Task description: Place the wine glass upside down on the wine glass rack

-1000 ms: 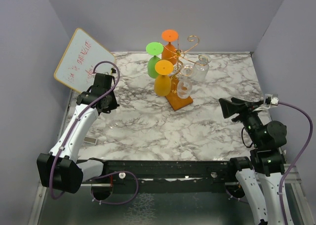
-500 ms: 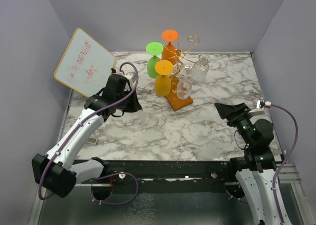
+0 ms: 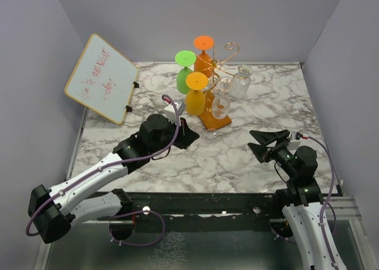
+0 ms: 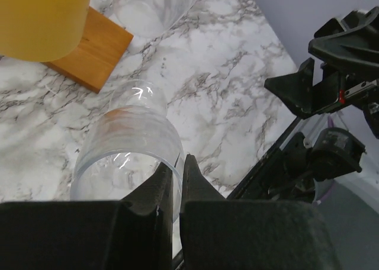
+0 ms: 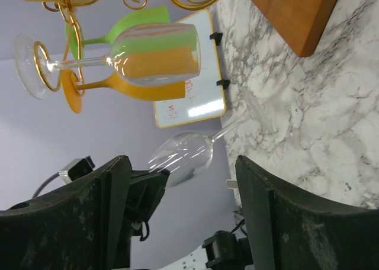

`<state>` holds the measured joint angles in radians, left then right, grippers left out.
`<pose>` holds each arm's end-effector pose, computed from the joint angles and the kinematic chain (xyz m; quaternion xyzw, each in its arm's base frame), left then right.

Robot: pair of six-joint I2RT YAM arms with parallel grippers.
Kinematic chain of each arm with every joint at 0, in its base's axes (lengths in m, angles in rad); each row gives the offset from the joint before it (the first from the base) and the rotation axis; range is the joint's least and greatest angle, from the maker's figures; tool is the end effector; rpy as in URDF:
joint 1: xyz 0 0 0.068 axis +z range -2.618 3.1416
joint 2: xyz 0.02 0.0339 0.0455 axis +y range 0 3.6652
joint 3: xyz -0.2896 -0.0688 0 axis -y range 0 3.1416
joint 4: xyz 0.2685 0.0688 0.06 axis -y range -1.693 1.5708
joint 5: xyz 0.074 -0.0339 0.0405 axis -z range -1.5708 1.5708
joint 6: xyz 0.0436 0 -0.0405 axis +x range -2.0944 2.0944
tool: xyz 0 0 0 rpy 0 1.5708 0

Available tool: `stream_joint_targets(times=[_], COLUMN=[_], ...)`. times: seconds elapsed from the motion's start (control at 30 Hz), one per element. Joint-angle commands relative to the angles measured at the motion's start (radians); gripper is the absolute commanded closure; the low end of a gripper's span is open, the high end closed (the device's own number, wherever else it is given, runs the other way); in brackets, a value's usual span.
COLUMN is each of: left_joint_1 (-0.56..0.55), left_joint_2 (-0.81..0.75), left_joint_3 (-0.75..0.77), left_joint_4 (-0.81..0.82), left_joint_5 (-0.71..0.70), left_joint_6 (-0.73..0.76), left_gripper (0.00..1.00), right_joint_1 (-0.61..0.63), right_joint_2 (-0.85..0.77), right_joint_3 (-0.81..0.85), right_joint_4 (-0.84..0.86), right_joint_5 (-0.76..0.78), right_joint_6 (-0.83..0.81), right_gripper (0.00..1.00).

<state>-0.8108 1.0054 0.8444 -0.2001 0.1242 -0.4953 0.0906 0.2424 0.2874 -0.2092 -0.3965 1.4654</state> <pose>0.1678 -0.1843 0.3328 0.1638 0.8053 -0.3854 0.4197 0.1151 0.0274 0.2364 0.3760 0.6588 0.5520 0.3462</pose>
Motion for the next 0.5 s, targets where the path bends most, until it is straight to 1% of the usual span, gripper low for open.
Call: stream_joint_targets(times=[0.0, 0.13, 0.2, 0.33, 0.47], left_joint_1=[-0.097, -0.216, -0.269, -0.344, -0.379], left_joint_2=[-0.007, 0.039, 0.072, 0.154, 0.227], left_joint_3=[-0.064, -0.08, -0.069, -0.03, 0.01], left_joint_4=[0.349, 0.463, 0.514, 0.591, 0.652], left_joint_5=[-0.149, -0.32, -0.377, -0.429, -0.446], left_joint_6=[-0.077, -0.075, -0.048, 0.006, 0.054], left_gripper=[1.0, 1.0, 1.0, 1.0, 1.0], right_joint_1=[0.003, 0.003, 0.002, 0.002, 0.003], right_joint_2=[0.029, 0.084, 0.108, 0.149, 0.197], right_joint_3=[0.053, 0.062, 0.061, 0.055, 0.065], right_joint_4=[-0.046, -0.085, -0.09, -0.052, -0.009], right_joint_5=[-0.055, -0.074, -0.081, -0.084, -0.051], right_joint_6=[0.116, 0.123, 0.123, 0.144, 0.137], right_gripper=[0.25, 0.31, 0.32, 0.33, 0.34])
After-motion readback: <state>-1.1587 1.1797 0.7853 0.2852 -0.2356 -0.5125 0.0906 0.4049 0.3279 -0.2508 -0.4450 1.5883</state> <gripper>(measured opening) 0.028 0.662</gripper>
